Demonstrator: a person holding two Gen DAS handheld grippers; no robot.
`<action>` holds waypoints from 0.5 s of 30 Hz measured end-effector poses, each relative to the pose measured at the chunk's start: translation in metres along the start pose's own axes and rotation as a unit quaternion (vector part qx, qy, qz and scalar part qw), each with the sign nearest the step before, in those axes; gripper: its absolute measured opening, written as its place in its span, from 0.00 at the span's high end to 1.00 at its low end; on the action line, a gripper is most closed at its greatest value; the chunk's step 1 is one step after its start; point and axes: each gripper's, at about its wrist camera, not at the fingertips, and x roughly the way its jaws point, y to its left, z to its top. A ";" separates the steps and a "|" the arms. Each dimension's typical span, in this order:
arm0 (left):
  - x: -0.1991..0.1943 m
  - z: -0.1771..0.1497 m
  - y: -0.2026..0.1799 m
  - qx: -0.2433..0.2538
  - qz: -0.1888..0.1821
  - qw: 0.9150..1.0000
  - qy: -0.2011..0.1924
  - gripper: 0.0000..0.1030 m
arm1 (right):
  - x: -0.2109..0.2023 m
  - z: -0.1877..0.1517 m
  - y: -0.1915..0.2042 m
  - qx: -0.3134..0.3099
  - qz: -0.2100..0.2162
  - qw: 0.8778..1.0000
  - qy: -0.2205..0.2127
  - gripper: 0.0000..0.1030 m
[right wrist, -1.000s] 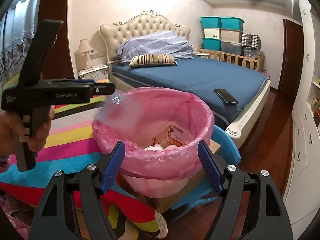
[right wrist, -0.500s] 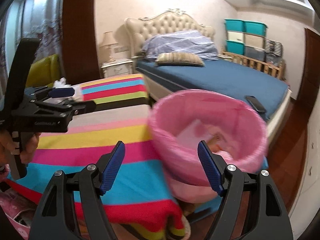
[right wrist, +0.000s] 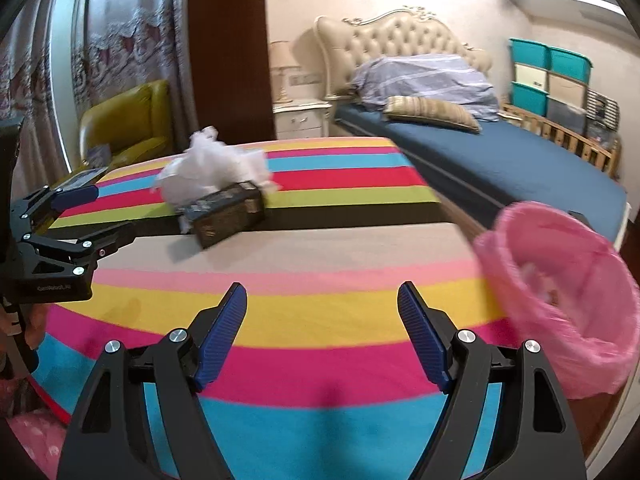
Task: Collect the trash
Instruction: 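Move both open grippers back over the table, then grasp the black DORMI box with the right gripper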
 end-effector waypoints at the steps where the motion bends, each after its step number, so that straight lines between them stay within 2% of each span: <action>1: 0.002 -0.001 0.011 -0.012 -0.002 1.000 0.003 0.08 | 0.006 0.003 0.009 -0.001 0.001 1.000 0.003 0.26; 4: 0.011 0.003 0.048 -0.047 -0.001 0.999 0.017 0.08 | 0.025 0.012 0.040 -0.010 0.002 1.000 0.014 0.25; 7: 0.019 0.013 0.074 -0.058 0.002 0.998 0.022 0.08 | 0.041 0.025 0.065 -0.017 -0.003 1.000 0.013 0.21; 9: 0.027 0.021 0.088 -0.053 -0.006 0.998 0.017 0.08 | 0.056 0.033 0.078 -0.011 -0.010 0.999 0.030 0.21; 12: 0.043 0.025 0.104 -0.040 0.013 0.999 0.010 0.08 | 0.071 0.043 0.088 0.001 -0.013 0.999 0.036 0.21; 15: 0.057 0.022 0.115 -0.036 0.003 0.999 0.014 0.08 | 0.085 0.053 0.099 0.003 -0.019 0.999 0.042 0.21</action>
